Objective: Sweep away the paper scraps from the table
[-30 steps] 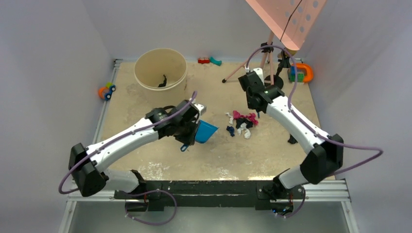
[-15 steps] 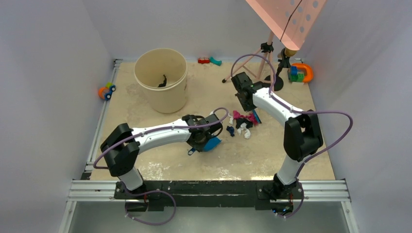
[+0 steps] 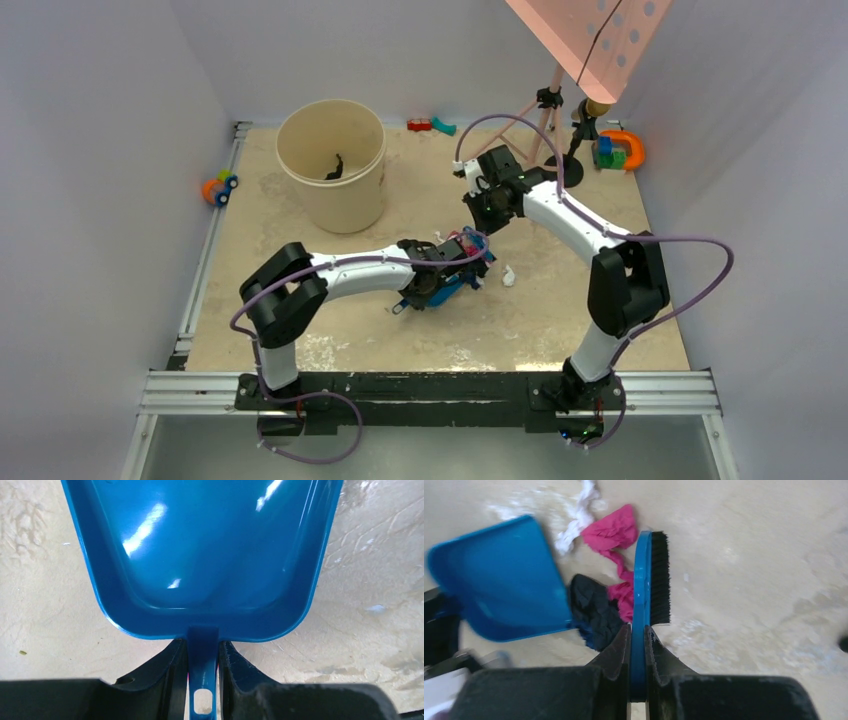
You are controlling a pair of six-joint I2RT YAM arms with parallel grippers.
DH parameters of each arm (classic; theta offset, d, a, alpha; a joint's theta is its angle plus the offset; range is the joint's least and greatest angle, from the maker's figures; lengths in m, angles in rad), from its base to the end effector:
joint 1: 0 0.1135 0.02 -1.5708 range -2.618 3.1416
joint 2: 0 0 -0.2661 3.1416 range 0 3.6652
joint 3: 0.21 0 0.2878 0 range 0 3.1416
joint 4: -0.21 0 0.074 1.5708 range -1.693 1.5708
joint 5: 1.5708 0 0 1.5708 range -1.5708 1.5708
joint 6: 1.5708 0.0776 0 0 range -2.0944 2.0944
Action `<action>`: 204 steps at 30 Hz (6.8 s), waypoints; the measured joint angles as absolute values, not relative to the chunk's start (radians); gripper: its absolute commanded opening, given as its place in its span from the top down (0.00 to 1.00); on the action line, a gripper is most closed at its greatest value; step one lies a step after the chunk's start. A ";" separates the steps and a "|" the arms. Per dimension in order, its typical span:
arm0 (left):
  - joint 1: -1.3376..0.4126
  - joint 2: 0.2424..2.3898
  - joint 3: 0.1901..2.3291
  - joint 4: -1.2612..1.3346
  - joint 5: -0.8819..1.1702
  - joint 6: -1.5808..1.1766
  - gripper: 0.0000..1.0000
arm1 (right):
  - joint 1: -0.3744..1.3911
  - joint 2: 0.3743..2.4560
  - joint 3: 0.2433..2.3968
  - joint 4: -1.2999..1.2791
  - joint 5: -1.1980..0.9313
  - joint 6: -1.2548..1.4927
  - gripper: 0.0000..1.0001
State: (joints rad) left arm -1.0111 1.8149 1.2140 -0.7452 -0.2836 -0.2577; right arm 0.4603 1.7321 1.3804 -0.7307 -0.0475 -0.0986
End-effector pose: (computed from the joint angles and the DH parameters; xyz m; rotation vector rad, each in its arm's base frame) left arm 0.2220 -0.3134 0.1173 0.9849 2.6118 0.1343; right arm 0.3735 0.1893 0.2017 -0.7499 2.5561 0.1816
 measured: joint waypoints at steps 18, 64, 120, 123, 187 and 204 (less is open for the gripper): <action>-1.009 1.809 1.162 -0.610 -0.259 -0.252 1.00 | 0.474 1.454 1.327 -0.751 -0.287 -0.014 1.00; -1.082 1.810 1.188 -0.782 -0.149 -0.330 1.00 | 0.601 1.440 1.162 -0.745 -0.111 0.317 1.00; -0.367 1.539 1.924 -1.148 0.221 -0.380 1.00 | 0.391 1.082 1.110 -0.695 -0.011 0.358 1.00; -0.204 1.559 1.886 -1.068 0.431 -0.484 1.00 | 0.392 1.082 1.104 -0.689 -0.019 0.358 1.00; -0.242 1.084 1.157 -0.857 0.624 -0.521 0.97 | 0.528 1.523 1.012 -0.258 0.115 1.148 1.00; -0.370 1.078 1.059 -0.923 0.529 -0.437 0.97 | 0.523 1.195 1.010 -0.338 -0.113 0.629 1.00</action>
